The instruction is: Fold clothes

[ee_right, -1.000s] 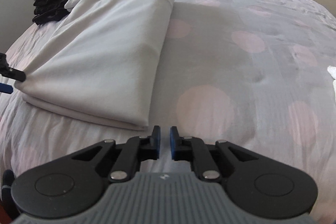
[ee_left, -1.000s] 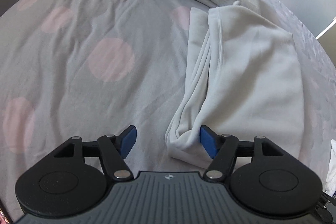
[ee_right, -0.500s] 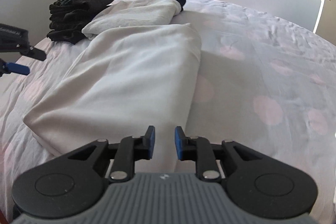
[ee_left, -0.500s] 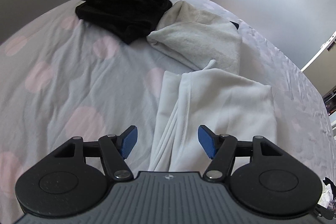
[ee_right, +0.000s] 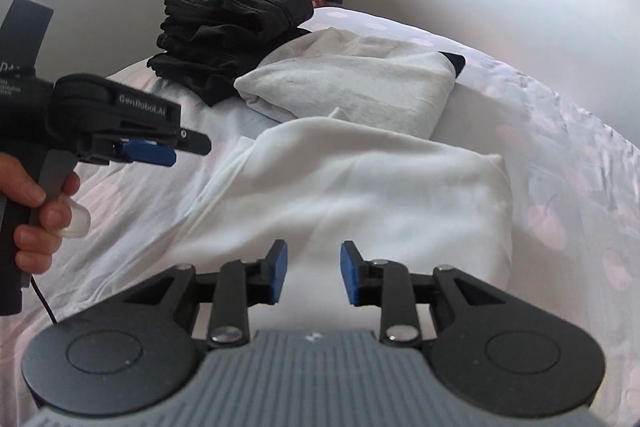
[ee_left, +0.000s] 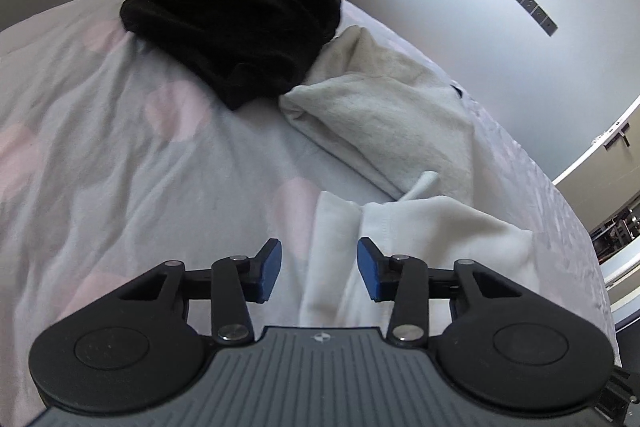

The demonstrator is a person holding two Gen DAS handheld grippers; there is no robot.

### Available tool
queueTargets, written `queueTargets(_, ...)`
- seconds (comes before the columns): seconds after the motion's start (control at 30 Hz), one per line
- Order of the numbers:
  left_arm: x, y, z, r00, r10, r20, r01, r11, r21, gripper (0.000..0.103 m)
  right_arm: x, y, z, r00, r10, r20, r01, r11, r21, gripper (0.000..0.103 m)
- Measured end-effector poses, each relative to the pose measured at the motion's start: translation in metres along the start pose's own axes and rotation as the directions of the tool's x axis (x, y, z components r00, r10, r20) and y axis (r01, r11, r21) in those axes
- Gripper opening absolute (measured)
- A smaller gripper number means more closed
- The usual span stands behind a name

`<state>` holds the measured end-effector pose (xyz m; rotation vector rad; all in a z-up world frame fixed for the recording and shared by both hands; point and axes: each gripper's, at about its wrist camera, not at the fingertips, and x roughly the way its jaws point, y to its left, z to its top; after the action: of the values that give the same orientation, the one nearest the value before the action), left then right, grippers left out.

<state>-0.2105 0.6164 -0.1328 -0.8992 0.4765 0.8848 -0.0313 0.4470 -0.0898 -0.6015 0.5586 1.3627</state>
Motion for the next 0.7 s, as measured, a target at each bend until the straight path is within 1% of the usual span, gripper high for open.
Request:
queueTargets(0.03, 0.004, 0.005, 0.001, 1.000, -0.003, 0.005, 0.004, 1.000, -0.009, 0.041, 0.004, 0.003, 0.006, 1.000, 0.007, 0.002, -0.007, 1.000, -0.005, 0.036)
queueTargets(0.13, 0.009, 0.017, 0.005, 1.000, 0.015, -0.011, -0.016, 0.999, -0.030, 0.041, 0.019, 0.015, 0.021, 1.000, 0.029, 0.005, -0.029, 0.999, -0.022, 0.039)
queueTargets(0.17, 0.011, 0.019, 0.006, 1.000, 0.025, -0.017, -0.025, 0.999, -0.029, 0.040, 0.025, 0.019, 0.026, 0.999, 0.034, 0.004, -0.034, 0.999, -0.028, 0.040)
queueTargets(0.27, 0.015, 0.019, 0.008, 0.998, 0.064, -0.024, -0.064, 0.998, -0.001, 0.035, 0.042, 0.031, 0.038, 0.999, 0.051, 0.001, -0.051, 0.998, -0.045, 0.046)
queueTargets(0.33, 0.015, 0.018, 0.007, 0.996, 0.084, -0.017, -0.084, 0.996, 0.016, 0.034, 0.052, 0.039, 0.046, 0.998, 0.065, -0.001, -0.065, 0.996, -0.056, 0.048)
queueTargets(0.43, 0.019, 0.019, 0.007, 0.996, 0.087, -0.023, -0.086, 0.996, 0.020, 0.034, 0.070, 0.050, 0.053, 0.998, 0.056, -0.009, -0.057, 0.995, -0.084, 0.048)
queueTargets(0.47, 0.021, 0.019, 0.007, 0.996, 0.087, -0.027, -0.087, 0.996, 0.021, 0.034, 0.076, 0.053, 0.054, 0.999, 0.050, -0.012, -0.051, 0.994, -0.094, 0.049)
queueTargets(0.5, 0.022, 0.019, 0.007, 0.996, 0.088, -0.029, -0.087, 0.996, 0.022, 0.033, 0.082, 0.056, 0.055, 0.999, 0.043, -0.016, -0.045, 0.994, -0.102, 0.053)
queueTargets(0.57, 0.023, 0.017, 0.006, 0.996, 0.082, -0.030, -0.081, 0.996, 0.031, 0.033, 0.094, 0.056, 0.054, 0.999, 0.025, -0.034, -0.028, 0.995, -0.098, 0.054)
queueTargets(0.6, 0.023, 0.016, 0.006, 0.997, 0.075, -0.028, -0.074, 0.997, 0.033, 0.033, 0.101, 0.056, 0.053, 0.999, 0.016, -0.044, -0.020, 0.995, -0.097, 0.051)
queueTargets(0.67, 0.022, 0.014, 0.006, 0.998, 0.061, -0.024, -0.060, 0.997, 0.038, 0.033, 0.107, 0.052, 0.051, 0.999, 0.010, -0.051, -0.014, 0.997, -0.080, 0.040)
queueTargets(0.7, 0.021, 0.013, 0.006, 0.998, 0.054, -0.023, -0.053, 0.998, 0.039, 0.033, 0.104, 0.047, 0.049, 0.999, 0.016, -0.042, -0.019, 0.998, -0.063, 0.029)
